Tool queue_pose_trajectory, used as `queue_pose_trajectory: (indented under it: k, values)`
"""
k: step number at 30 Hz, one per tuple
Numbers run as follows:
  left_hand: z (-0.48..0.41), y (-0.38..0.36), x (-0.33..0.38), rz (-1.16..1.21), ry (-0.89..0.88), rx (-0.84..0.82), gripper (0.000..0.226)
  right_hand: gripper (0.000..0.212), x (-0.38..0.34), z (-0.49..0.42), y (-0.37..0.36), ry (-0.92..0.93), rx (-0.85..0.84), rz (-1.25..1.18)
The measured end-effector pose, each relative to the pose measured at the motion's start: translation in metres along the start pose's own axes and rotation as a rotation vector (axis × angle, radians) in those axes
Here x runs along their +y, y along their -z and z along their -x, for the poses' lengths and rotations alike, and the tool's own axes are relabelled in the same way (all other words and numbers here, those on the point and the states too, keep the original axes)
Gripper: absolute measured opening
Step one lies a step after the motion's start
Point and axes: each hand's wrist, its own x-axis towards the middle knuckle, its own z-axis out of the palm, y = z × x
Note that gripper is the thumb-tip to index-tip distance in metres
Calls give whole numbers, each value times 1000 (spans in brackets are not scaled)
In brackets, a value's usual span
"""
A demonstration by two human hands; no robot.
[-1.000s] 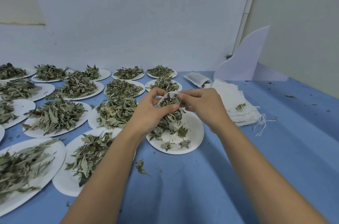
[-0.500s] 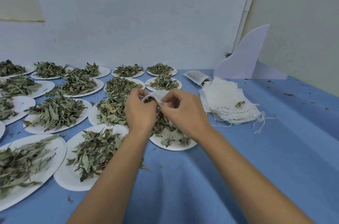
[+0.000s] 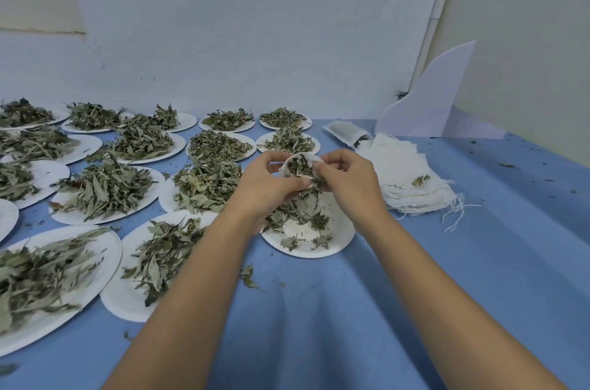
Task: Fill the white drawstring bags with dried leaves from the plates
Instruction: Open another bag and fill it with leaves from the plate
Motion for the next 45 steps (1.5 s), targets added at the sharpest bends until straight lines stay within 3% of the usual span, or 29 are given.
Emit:
queue_pose_trajectory:
  k: [10, 14, 19, 21, 26, 29, 36, 45]
  values:
    - [-3, -9, -15, -507, -316, 342, 22, 12, -2, 10, -1, 44, -65, -116]
    - [-3, -11, -16, -503, -327, 409, 19, 9, -1, 11, -3, 50, -48, -66]
    - [-3, -6, -4, -70, -29, 136, 7, 6, 2, 6, 1, -14, 15, -132]
    - [-5, 0, 2, 29, 59, -11, 12, 8, 2, 5, 2, -44, 9, -185]
    - [1, 10, 4, -306, -32, -247, 58, 9, 0, 3, 3, -82, 17, -241]
    - [1, 8, 1, -442, -106, -187, 72, 9, -1, 3, 2, -95, 9, -280]
    - [0, 7, -3, -366, -214, -50, 33, 6, 1, 4, 1, -73, 6, -198]
    - [1, -2, -9, -392, -292, 224, 20, 14, -13, 18, -9, 166, -65, -9]
